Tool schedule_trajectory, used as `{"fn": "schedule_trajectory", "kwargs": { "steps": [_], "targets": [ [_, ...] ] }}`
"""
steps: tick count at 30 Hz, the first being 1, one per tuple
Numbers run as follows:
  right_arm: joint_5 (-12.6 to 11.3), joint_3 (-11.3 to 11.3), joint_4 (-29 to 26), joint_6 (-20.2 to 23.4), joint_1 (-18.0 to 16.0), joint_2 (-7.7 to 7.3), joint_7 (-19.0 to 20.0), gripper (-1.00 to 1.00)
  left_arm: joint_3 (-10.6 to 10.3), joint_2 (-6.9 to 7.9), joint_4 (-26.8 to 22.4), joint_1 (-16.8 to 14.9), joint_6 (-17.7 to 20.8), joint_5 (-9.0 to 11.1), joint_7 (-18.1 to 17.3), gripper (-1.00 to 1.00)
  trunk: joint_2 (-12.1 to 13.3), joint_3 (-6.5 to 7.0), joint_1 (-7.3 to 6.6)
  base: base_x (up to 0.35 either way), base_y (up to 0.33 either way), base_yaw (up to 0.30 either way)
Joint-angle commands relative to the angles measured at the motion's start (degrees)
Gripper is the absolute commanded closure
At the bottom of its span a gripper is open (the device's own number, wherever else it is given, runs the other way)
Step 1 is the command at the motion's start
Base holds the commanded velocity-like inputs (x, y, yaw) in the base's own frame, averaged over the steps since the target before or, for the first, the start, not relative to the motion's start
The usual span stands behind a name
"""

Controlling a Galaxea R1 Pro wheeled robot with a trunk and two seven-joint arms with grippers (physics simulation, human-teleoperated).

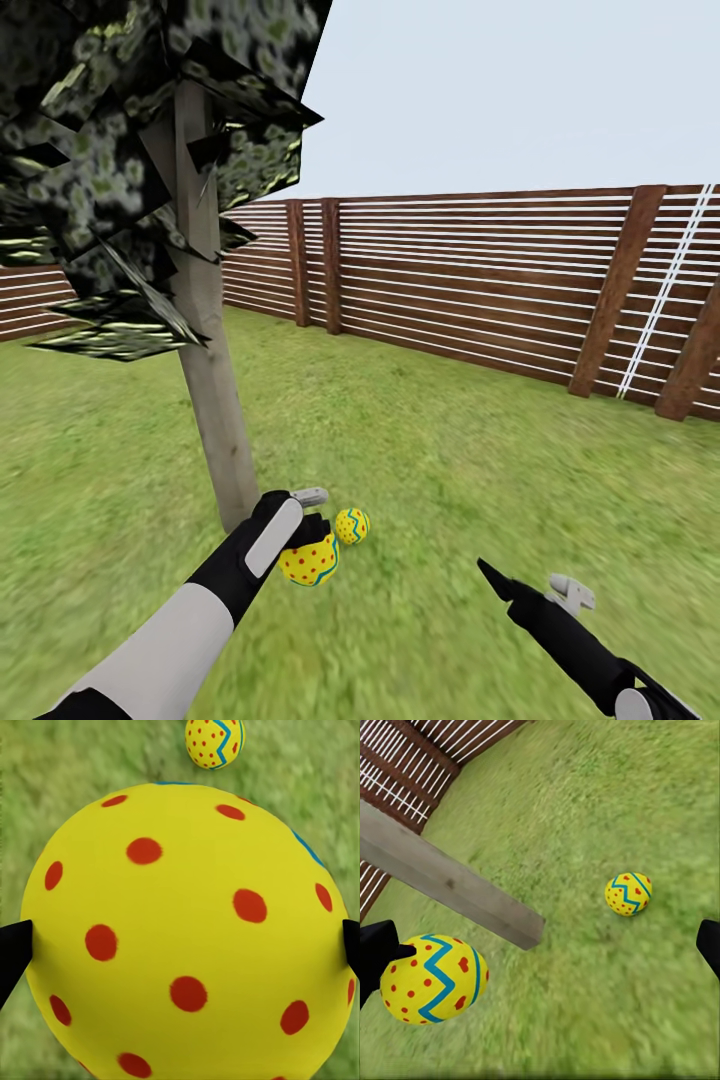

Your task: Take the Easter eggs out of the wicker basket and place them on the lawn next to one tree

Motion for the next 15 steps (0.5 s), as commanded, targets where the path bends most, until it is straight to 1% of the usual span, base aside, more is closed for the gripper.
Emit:
{"fn": "schedule_trajectory", "kwargs": {
  "steps": [1,15],
  "targets": [
    [-0.2,-0.1,-0.1,0.6,0.0,0.04,0.0,-1.00,-0.2,0.03,0.0,0.0,0.0,0.6,0.6,1.00,0.4,0.08,-0.23,0.000,0.000,0.000],
    [0.0,0.2,0.1,1.0,-0.1,0.03,-0.4,-1.00,-0.2,0.03,0.0,0.0,0.0,0.6,0.5,1.00,6.0,1.88,-3.30,0.000,0.000,0.000]
  ]
}}
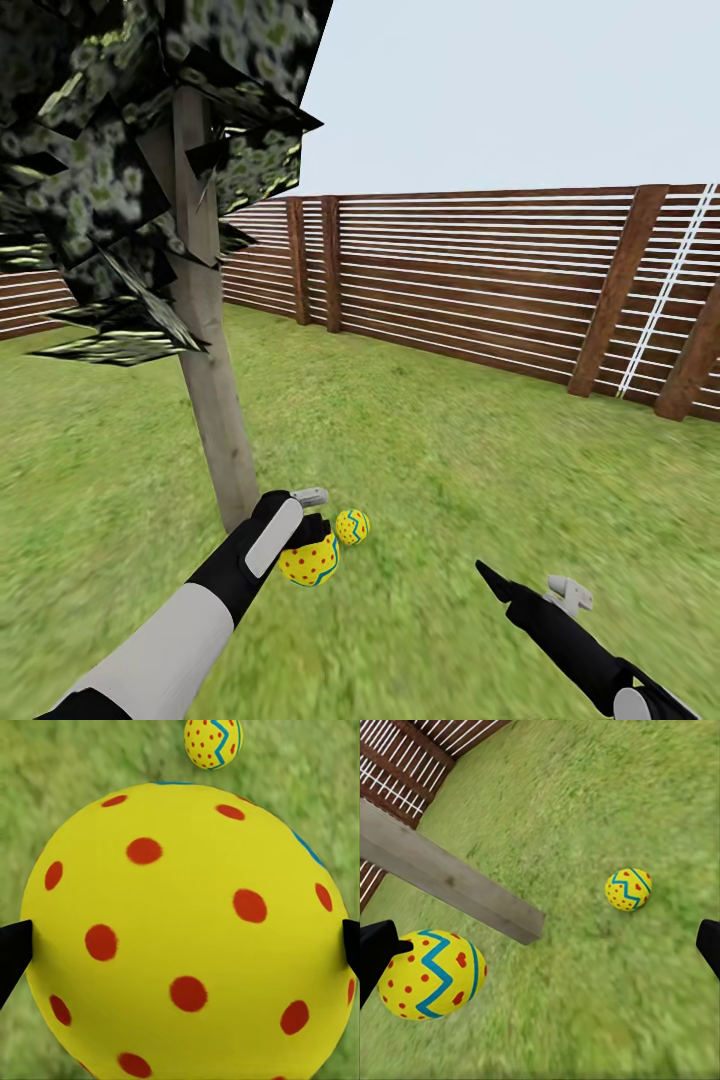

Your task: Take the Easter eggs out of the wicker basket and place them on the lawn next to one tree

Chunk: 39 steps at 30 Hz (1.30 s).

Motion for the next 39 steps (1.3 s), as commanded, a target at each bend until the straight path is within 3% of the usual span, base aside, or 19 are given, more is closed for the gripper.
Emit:
{"fn": "schedule_trajectory", "kwargs": {
  "steps": [1,39],
  "targets": [
    [-0.3,-0.1,0.0,0.4,0.0,0.05,0.1,-1.00,-0.2,0.03,-0.1,0.0,0.0,0.6,0.6,1.00,0.4,0.08,-0.23,0.000,0.000,0.000],
    [-0.4,-0.1,-0.1,0.3,0.0,0.05,0.3,-1.00,-0.2,0.03,-0.2,0.0,0.0,0.6,0.5,1.00,15.6,5.47,-8.57,0.000,0.000,0.000]
  ]
}}
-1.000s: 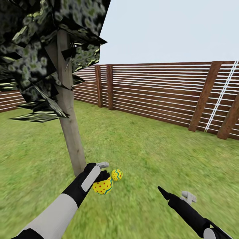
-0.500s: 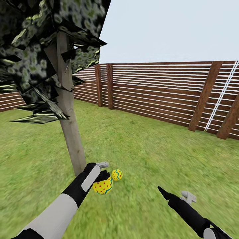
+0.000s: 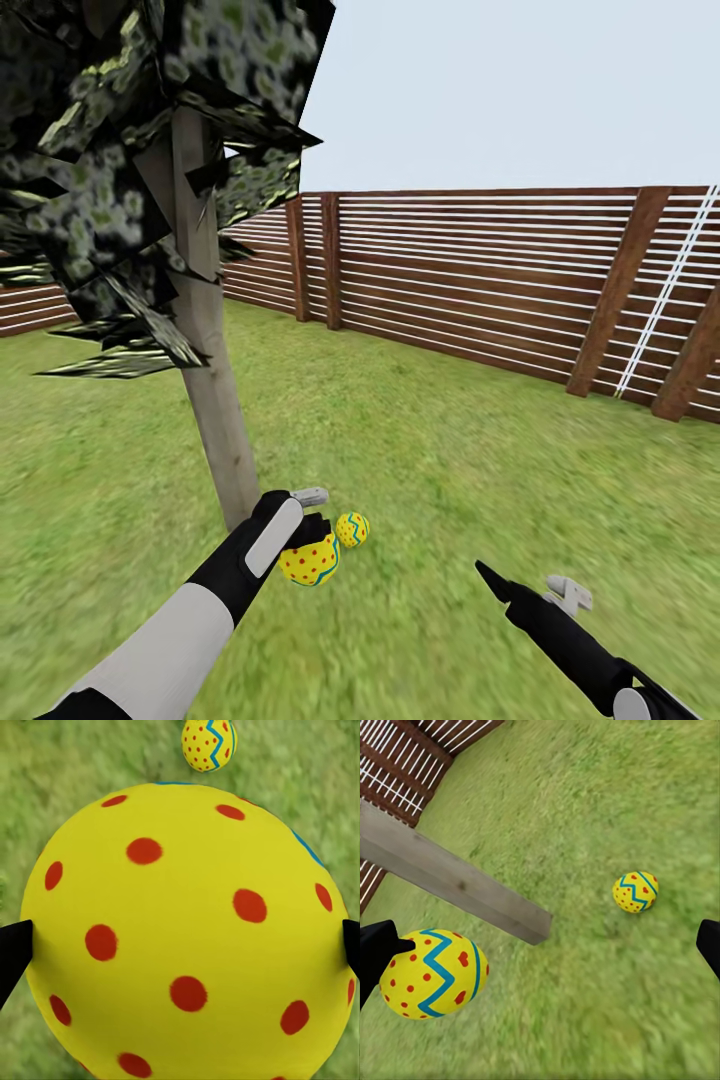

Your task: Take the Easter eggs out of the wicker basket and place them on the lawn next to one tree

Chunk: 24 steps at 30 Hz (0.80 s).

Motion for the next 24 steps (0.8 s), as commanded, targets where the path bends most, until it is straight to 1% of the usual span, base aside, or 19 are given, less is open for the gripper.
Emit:
{"fn": "schedule_trajectory", "kwargs": {
  "steps": [1,24],
  "targets": [
    [-0.3,-0.1,-0.1,0.4,0.0,0.05,0.1,-1.00,-0.2,0.03,-0.1,0.0,0.0,0.6,0.6,1.00,0.4,0.14,-0.22,0.000,0.000,0.000],
    [-0.3,-0.1,-0.1,0.3,0.0,0.13,0.1,-1.00,-0.2,0.03,0.0,0.0,0.0,0.6,0.6,1.00,9.6,4.26,-5.28,0.000,0.000,0.000]
  ]
}}
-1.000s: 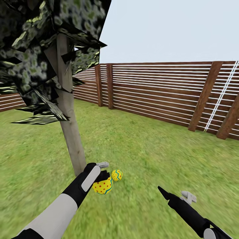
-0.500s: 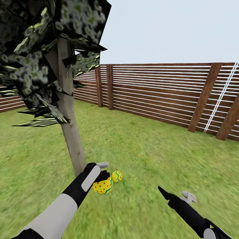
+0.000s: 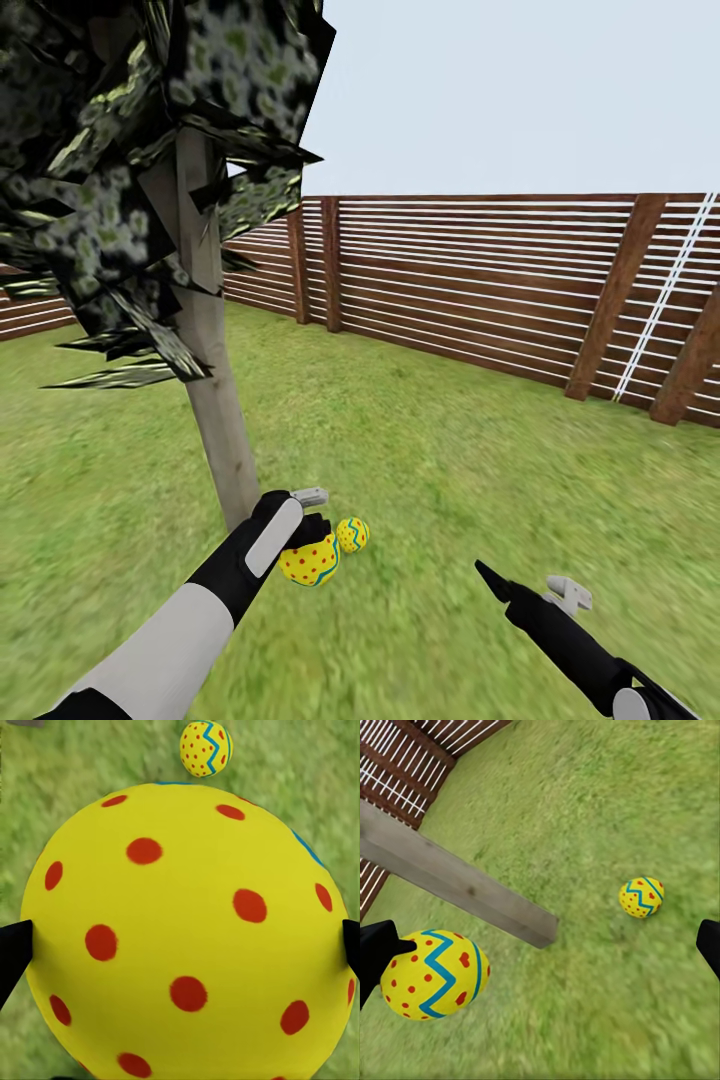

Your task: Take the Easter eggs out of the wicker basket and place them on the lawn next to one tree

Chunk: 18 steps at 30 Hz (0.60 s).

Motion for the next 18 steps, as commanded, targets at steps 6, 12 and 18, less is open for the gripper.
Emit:
{"fn": "schedule_trajectory", "kwargs": {
  "steps": [6,12,18],
  "targets": [
    [-0.1,-0.1,0.0,0.5,0.0,0.02,-0.1,-1.00,-0.2,0.03,-0.1,0.0,0.0,0.6,0.6,1.00,2.4,0.75,-1.32,0.000,0.000,0.000],
    [-0.1,-0.1,0.1,0.5,-0.1,-0.03,-0.1,-1.00,-0.2,0.03,-0.1,0.0,0.0,0.6,0.6,1.00,4.8,1.45,-2.64,0.000,0.000,0.000],
    [-0.2,-0.1,0.1,0.6,-0.1,-0.03,-0.1,-1.00,-0.2,0.03,-0.1,0.0,0.0,0.6,0.6,1.00,7.2,2.15,-3.96,0.000,0.000,0.000]
  ]
}}
